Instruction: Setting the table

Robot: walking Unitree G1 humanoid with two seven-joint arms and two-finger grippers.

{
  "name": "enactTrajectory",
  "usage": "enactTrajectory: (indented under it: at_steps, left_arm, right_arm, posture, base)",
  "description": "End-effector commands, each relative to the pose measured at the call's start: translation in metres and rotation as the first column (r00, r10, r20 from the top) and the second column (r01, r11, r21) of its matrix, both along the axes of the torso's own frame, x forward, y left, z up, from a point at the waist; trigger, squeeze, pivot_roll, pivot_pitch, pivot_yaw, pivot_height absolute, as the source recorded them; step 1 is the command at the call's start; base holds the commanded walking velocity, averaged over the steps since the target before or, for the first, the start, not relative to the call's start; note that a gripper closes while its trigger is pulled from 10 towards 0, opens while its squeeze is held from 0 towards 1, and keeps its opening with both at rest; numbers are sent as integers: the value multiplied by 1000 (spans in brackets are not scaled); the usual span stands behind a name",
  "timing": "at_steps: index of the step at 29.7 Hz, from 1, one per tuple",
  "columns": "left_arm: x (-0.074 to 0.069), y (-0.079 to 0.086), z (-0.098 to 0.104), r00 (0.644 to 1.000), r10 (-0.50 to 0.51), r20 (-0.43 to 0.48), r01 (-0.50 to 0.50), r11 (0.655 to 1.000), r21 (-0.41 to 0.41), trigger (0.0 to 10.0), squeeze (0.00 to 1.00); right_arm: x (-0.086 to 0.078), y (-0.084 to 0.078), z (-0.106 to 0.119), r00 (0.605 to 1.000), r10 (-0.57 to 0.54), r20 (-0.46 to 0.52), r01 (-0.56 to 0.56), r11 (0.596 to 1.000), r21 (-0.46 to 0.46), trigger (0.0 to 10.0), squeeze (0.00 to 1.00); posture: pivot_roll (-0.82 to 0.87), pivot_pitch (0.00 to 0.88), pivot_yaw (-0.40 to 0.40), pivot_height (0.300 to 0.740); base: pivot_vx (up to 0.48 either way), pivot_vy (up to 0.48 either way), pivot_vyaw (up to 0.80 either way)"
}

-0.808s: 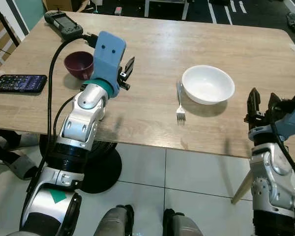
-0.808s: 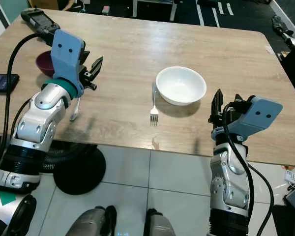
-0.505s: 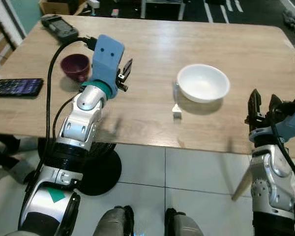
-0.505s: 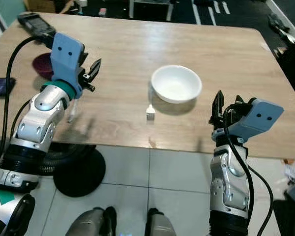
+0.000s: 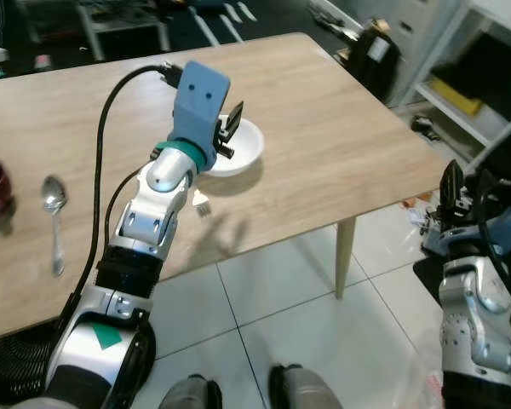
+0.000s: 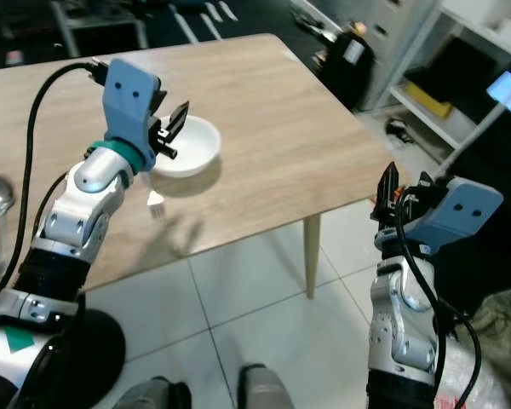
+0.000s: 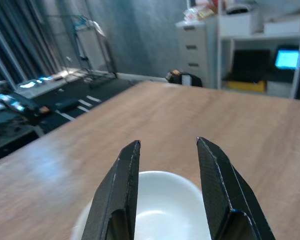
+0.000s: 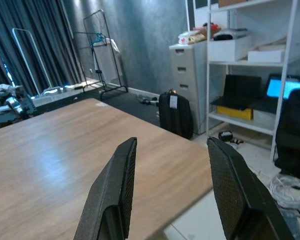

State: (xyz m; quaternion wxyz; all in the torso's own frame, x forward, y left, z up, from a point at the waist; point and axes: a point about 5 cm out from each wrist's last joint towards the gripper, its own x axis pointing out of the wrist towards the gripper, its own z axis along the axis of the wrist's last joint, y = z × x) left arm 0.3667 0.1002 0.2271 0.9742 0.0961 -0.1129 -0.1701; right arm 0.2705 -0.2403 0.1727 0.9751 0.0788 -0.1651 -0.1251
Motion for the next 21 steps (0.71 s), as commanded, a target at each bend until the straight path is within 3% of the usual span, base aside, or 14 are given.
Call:
enactTrajectory:
  at_steps: [1,15,21]
  left_arm:
    - [1,-2,-1,1000,-7,3,7,1000,14,10000,0]
    - [-1,-9,-5,999,-40,0,40,999,14,10000,0]
    - [-7,-16,-16,994,-101,-34,102,995,13,10000,0]
  right_arm:
    - [-1,-1,-1,1000,-8,-1,8,1000,0,10000,0]
    - [-5,-1,-5,1000,-12,-15,12,1000,-1,10000,0]
    - [-8,1,-11,999,-11,-39,10,1000,-21,10000,0]
  posture:
    - [71,0,54,740]
    - [60,0,56,740]
    - [57,0,58,740]
  base:
    - [0,0,-800]
    - [0,0,-800]
    - [0,0,-800]
